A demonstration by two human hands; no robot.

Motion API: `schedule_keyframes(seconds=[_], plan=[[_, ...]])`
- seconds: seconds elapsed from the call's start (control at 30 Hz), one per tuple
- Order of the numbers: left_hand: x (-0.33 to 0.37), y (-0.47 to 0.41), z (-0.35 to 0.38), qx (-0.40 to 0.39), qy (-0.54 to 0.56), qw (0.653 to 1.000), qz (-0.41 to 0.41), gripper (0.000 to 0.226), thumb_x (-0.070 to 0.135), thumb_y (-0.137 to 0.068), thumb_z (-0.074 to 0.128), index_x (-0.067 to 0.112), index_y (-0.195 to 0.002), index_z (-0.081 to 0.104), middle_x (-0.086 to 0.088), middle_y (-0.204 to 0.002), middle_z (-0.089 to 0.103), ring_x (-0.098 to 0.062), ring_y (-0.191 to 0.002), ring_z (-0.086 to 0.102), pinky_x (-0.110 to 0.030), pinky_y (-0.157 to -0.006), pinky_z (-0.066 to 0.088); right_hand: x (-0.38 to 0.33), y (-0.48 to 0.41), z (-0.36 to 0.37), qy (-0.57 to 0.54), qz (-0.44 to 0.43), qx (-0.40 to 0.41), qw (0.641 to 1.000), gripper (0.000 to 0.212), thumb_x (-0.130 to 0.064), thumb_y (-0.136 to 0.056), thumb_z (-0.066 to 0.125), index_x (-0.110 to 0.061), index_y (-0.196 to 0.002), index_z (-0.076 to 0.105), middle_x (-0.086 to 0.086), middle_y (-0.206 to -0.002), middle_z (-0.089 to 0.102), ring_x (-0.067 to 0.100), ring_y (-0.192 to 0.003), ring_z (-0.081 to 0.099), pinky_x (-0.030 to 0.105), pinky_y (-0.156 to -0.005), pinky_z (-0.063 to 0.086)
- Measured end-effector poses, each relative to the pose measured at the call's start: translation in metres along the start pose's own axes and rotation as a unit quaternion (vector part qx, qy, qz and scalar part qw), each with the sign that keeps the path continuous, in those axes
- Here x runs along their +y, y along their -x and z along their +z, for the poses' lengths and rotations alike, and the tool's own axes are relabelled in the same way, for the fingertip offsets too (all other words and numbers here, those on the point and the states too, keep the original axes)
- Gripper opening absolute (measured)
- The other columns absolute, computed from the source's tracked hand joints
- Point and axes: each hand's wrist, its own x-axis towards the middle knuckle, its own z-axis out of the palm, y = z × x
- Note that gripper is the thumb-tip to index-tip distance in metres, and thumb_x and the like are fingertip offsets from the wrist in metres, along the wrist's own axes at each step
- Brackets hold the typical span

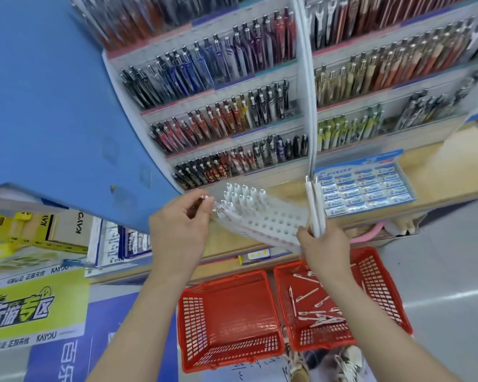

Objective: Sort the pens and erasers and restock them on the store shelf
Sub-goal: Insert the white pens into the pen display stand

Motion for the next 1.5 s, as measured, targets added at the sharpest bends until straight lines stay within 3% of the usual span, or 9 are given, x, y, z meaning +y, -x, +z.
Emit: schedule_keyframes(seconds=[0.1,0.23,0.47,0.73,0.83,1.0,1.17,1.33,1.5], plan=[[-0.005,-0.004,0.007,-0.016,-0.034,0.999,0.030,0.004,0.026,-0.085,0.067,0.025,-0.085,0.071,0.002,-0.073,0.069,-0.019,-0.072,0.065,-0.041,-0.073,0.053,0.003,0.024,0.002,-0.037,0.024,-0.020,0.999,0.022,-0.024,-0.084,0.067,-0.012,-0.073,0.053,0.008,-0.052,0.060,0.020,-0.043,0.062,0.031,-0.045,0.049],[-0.006,-0.007,0.017,-0.029,-0.061,0.997,0.043,0.008,0.024,-0.084,0.069,0.020,-0.090,0.073,0.001,-0.073,0.069,-0.019,-0.071,0.063,-0.040,-0.073,0.053,0.001,0.040,0.003,-0.076,0.033,-0.035,0.996,0.024,-0.026,-0.085,0.068,-0.011,-0.073,0.053,0.010,-0.051,0.060,0.013,-0.038,0.058,0.019,-0.038,0.040],[-0.009,-0.013,0.034,-0.060,-0.113,0.990,0.054,0.011,0.026,-0.085,0.067,0.018,-0.090,0.072,-0.001,-0.073,0.070,-0.020,-0.071,0.064,-0.039,-0.072,0.054,-0.003,0.038,-0.003,-0.064,0.002,-0.045,0.997,0.027,-0.026,-0.085,0.067,-0.014,-0.068,0.049,0.013,-0.052,0.060,0.006,-0.035,0.053,0.017,-0.037,0.038],[-0.005,-0.015,0.038,-0.071,-0.169,0.980,0.082,0.015,0.028,-0.091,0.059,0.016,-0.097,0.066,-0.006,-0.073,0.069,-0.026,-0.070,0.064,-0.040,-0.065,0.052,-0.002,0.035,-0.006,-0.054,-0.019,-0.047,0.997,0.030,-0.023,-0.085,0.067,-0.027,-0.065,0.045,0.002,-0.049,0.057,0.008,-0.038,0.057,0.014,-0.039,0.038],[-0.003,-0.013,0.037,-0.074,-0.192,0.974,0.095,0.012,0.026,-0.091,0.059,0.016,-0.095,0.066,-0.006,-0.072,0.069,-0.027,-0.070,0.063,-0.039,-0.064,0.051,-0.001,0.034,-0.006,-0.046,-0.025,-0.052,0.997,0.028,-0.025,-0.085,0.067,-0.028,-0.067,0.045,0.001,-0.050,0.057,0.009,-0.040,0.058,0.018,-0.040,0.041],[-0.006,-0.011,0.031,-0.046,-0.215,0.968,0.123,0.013,0.025,-0.090,0.062,0.015,-0.096,0.067,-0.007,-0.072,0.069,-0.027,-0.068,0.063,-0.040,-0.063,0.051,0.003,0.031,-0.006,-0.021,-0.035,-0.049,0.998,0.028,-0.030,-0.084,0.067,-0.029,-0.068,0.045,0.006,-0.055,0.060,0.023,-0.050,0.062,0.038,-0.049,0.050],[-0.015,-0.008,0.040,-0.075,-0.203,0.971,0.101,0.014,0.028,-0.088,0.064,0.016,-0.093,0.070,-0.003,-0.073,0.068,-0.021,-0.069,0.062,-0.037,-0.065,0.051,0.001,0.030,-0.007,-0.038,-0.035,-0.063,0.997,0.028,-0.027,-0.085,0.067,-0.028,-0.068,0.046,0.004,-0.053,0.058,0.015,-0.042,0.060,0.030,-0.043,0.048],[-0.023,-0.008,0.045,-0.079,-0.226,0.964,0.117,0.015,0.026,-0.087,0.065,0.015,-0.092,0.072,-0.004,-0.077,0.065,-0.022,-0.073,0.059,-0.035,-0.066,0.049,0.004,0.024,-0.007,-0.047,-0.032,-0.079,0.995,0.030,-0.031,-0.085,0.067,-0.033,-0.066,0.043,0.015,-0.059,0.057,0.030,-0.048,0.053,0.039,-0.046,0.046],[-0.020,-0.014,0.047,-0.085,-0.298,0.944,0.113,0.020,0.027,-0.090,0.060,0.012,-0.094,0.073,-0.006,-0.084,0.059,-0.027,-0.089,0.055,-0.037,-0.073,0.046,0.004,0.015,-0.007,-0.049,-0.038,-0.056,0.996,0.035,-0.026,-0.085,0.068,-0.023,-0.062,0.041,0.001,-0.053,0.045,0.016,-0.047,0.039,0.019,-0.043,0.032]])
